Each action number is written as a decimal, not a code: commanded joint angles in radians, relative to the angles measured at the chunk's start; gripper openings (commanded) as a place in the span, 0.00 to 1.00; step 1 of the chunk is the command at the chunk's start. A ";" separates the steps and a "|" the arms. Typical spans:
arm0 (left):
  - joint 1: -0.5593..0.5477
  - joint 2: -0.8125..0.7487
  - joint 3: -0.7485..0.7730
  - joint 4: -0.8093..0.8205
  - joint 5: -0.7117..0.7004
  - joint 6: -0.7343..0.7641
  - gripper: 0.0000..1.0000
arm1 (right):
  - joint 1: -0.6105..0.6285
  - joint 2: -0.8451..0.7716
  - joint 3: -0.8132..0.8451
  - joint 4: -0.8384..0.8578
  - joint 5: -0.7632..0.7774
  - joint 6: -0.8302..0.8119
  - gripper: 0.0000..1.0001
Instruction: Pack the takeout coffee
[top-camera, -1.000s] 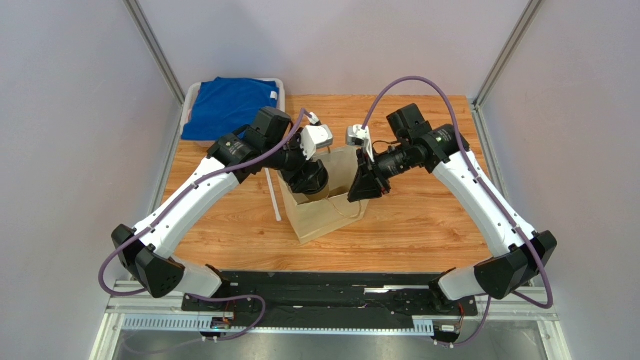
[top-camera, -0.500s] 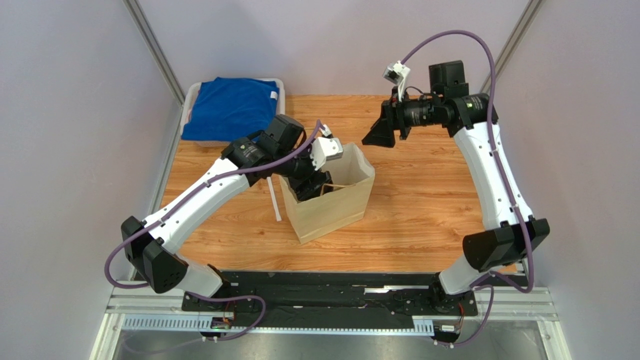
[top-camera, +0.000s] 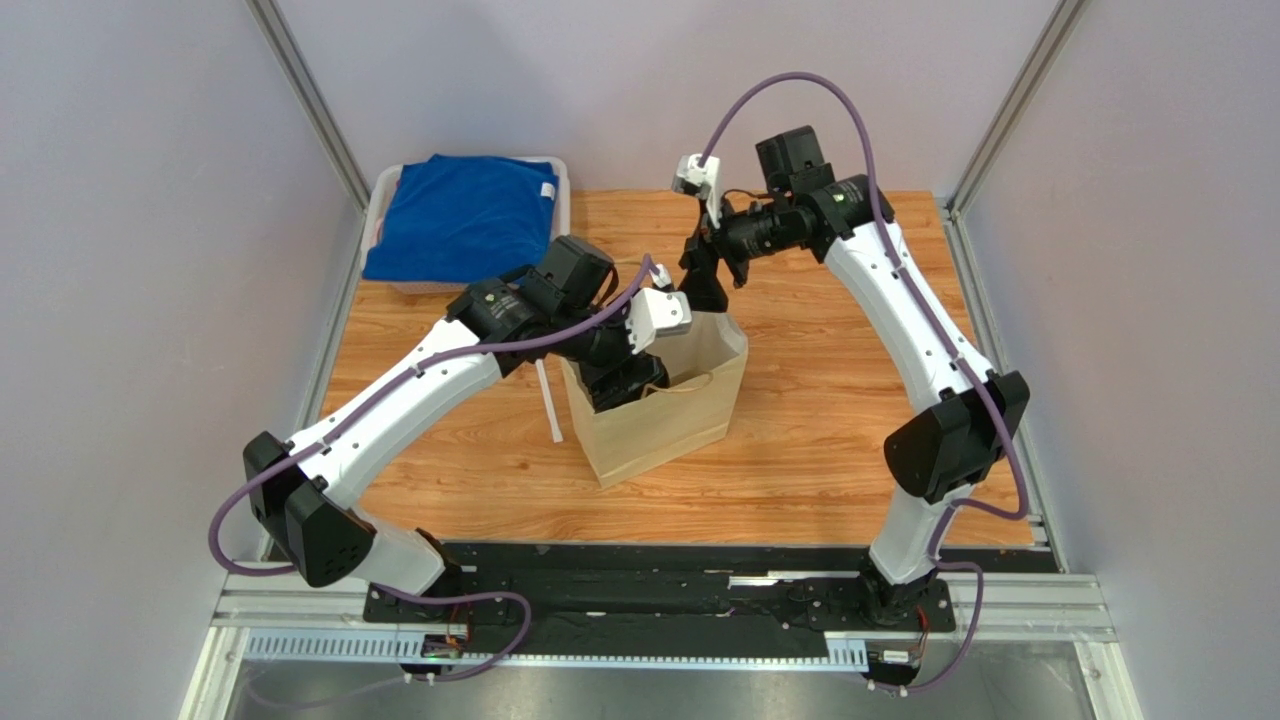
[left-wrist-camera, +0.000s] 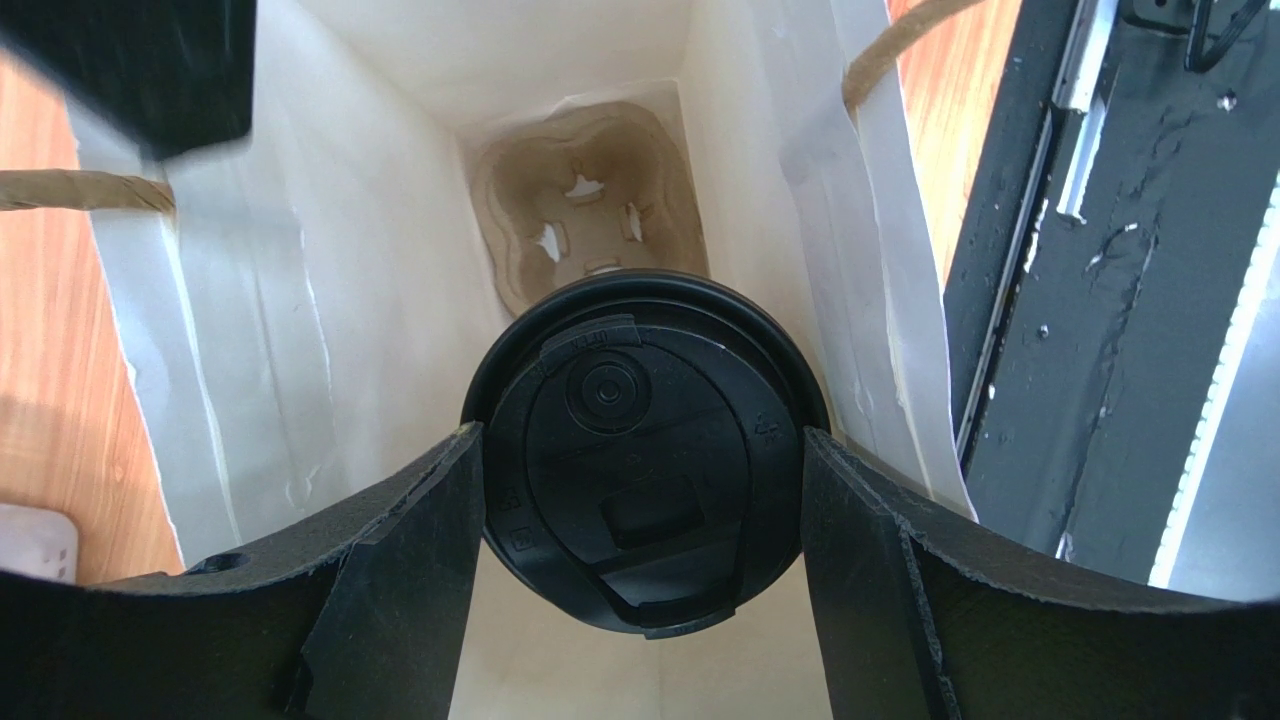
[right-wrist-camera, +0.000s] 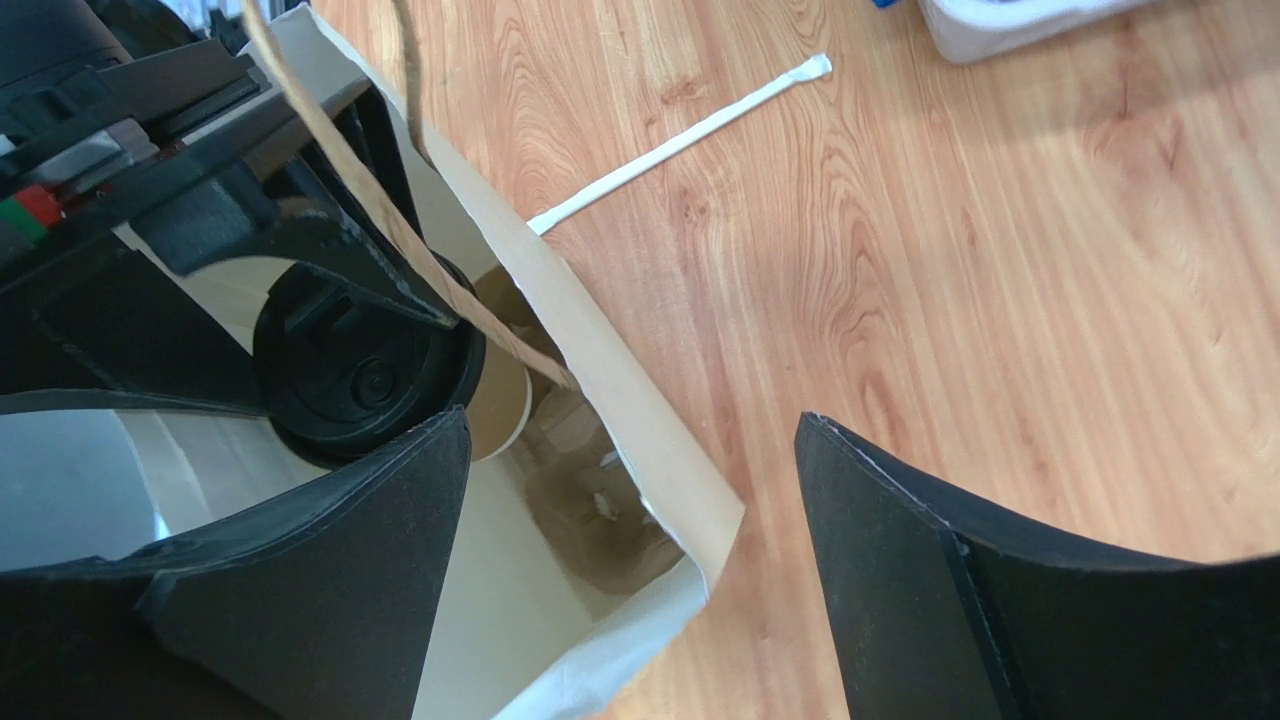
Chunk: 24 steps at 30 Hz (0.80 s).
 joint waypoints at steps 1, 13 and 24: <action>-0.008 -0.024 -0.006 -0.016 0.033 0.053 0.18 | 0.033 0.007 0.007 0.079 0.041 -0.123 0.84; -0.010 -0.030 -0.021 0.002 -0.002 0.055 0.18 | 0.048 -0.011 0.007 -0.054 0.220 -0.082 0.85; -0.024 -0.055 -0.061 0.047 -0.028 0.041 0.18 | 0.043 -0.125 -0.125 -0.151 0.322 0.018 0.43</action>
